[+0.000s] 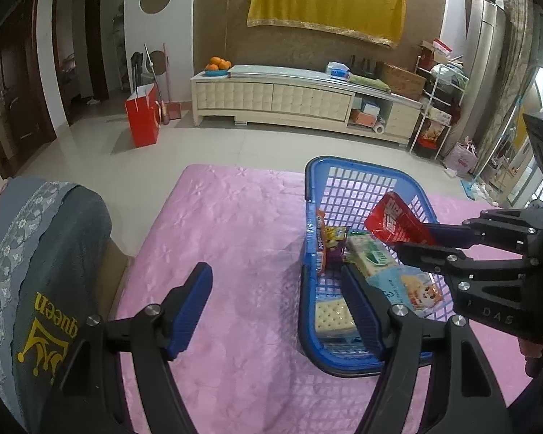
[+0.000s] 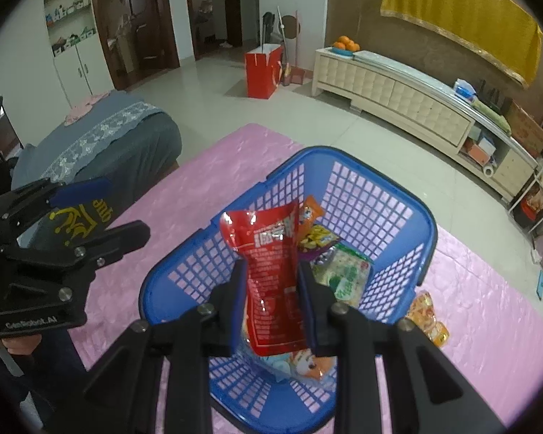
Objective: Organize snacks
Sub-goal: 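Lower the red pack into the basket and open the right tool, then lower the right tool onto the yellow-orange snack pack and grasp it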
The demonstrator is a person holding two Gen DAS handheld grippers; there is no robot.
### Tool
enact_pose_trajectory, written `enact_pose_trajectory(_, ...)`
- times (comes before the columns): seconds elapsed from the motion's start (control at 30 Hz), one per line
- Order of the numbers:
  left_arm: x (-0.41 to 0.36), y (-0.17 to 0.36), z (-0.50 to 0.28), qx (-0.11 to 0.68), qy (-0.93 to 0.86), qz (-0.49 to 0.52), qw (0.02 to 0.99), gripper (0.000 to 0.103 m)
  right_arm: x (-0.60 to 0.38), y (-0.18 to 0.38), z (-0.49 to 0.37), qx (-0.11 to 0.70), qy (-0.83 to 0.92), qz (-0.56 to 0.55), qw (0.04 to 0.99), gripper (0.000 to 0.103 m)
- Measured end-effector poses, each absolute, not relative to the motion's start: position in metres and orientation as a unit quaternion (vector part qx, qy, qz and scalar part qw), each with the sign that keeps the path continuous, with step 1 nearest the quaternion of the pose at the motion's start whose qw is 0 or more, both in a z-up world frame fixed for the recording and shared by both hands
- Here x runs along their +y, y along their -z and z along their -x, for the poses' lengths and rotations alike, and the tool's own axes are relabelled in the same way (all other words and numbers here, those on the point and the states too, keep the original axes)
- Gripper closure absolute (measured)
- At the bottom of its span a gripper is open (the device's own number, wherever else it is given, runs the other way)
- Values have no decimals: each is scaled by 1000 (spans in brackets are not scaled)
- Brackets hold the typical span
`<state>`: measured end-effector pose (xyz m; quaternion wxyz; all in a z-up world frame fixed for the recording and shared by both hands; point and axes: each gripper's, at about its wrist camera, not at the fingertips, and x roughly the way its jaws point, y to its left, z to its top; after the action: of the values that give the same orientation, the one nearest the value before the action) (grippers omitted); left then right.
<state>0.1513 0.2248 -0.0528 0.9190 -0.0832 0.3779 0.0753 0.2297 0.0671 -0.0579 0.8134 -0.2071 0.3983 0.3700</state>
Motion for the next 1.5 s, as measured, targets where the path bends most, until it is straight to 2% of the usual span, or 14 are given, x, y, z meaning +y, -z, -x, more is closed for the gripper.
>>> enact_pose_trajectory(0.37,232,55,-146,381,-76,97,916,32,78,77,-240,410,-352,233,809,72)
enact_pose_trajectory(0.47,230,52,-139,379,-80,93,917,32,79,81,-237,417,-359,229,803,57)
enact_pose_trajectory(0.53,230,48,-136,379,-81,93,917,32,75,78,-236,417,-361,215,806,25)
enact_pose_trajectory(0.6,230,44,-132,378,-83,91,918,32,70,73,-235,414,-363,203,810,20)
enact_pose_trajectory(0.9,212,19,-126,371,-77,72,923,32,35,37,-225,391,-360,187,826,19)
enact_pose_trajectory(1.03,197,6,-129,365,-69,56,927,26,12,22,-227,384,-350,180,836,19)
enact_pose_trajectory(1.5,140,-1,-175,417,-26,1,909,26,-68,-4,-248,379,-286,196,858,19)
